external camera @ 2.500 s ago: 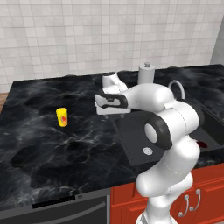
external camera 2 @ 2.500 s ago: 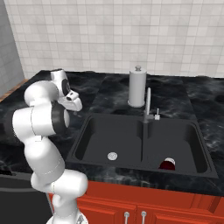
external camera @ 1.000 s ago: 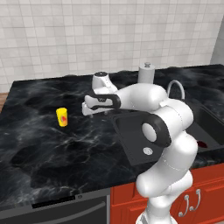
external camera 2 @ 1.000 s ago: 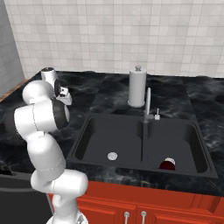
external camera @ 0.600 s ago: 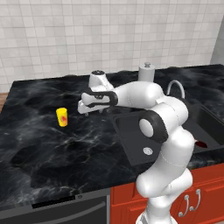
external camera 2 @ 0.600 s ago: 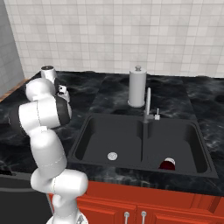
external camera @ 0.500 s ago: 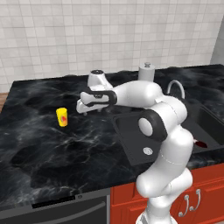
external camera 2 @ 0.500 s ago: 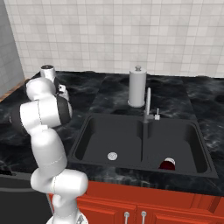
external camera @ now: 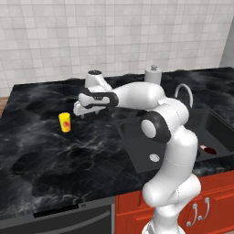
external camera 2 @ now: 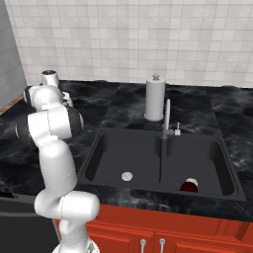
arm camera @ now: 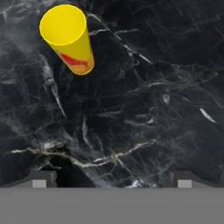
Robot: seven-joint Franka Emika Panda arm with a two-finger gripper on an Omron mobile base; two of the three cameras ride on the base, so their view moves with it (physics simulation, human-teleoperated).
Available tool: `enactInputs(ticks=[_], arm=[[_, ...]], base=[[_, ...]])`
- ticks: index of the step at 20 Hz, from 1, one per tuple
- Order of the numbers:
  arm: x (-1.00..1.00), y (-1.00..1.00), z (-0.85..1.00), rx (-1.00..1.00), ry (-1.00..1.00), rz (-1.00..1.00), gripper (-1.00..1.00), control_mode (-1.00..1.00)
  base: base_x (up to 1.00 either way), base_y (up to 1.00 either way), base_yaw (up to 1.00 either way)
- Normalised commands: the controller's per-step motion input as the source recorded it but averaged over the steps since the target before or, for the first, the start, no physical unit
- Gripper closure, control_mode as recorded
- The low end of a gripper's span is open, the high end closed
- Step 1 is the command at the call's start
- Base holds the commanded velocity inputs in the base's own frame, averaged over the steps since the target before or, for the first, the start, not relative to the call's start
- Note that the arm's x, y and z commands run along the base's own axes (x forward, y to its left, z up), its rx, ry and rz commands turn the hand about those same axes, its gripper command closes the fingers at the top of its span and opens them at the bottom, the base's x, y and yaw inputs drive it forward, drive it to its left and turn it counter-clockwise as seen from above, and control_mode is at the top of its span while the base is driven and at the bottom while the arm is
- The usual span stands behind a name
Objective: Move any existing items from the left basin to the right basin for drying. Then move the cup from the counter to the left basin of the sink for washing.
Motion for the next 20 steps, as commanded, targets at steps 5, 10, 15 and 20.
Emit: enactInputs(ticks=[5,10,15,20], arm=[[0.19,0.29,0.01,0.00,0.00,0.01,-1.00,-1.00],[0.20,0.20,0.03,0.00,0.00,0.00,-1.00,-1.00],[0.04,0.10,0.01,0.00,0.00,0.01,-1.00,-1.00],[0.02,0.06,0.00,0.00,-0.01,0.02,-1.00,-1.00]], base=[[0.00,0.00,0.00],[0.00,0.00,0.00],[0.00,0.00,0.00],[0.00,0.00,0.00]])
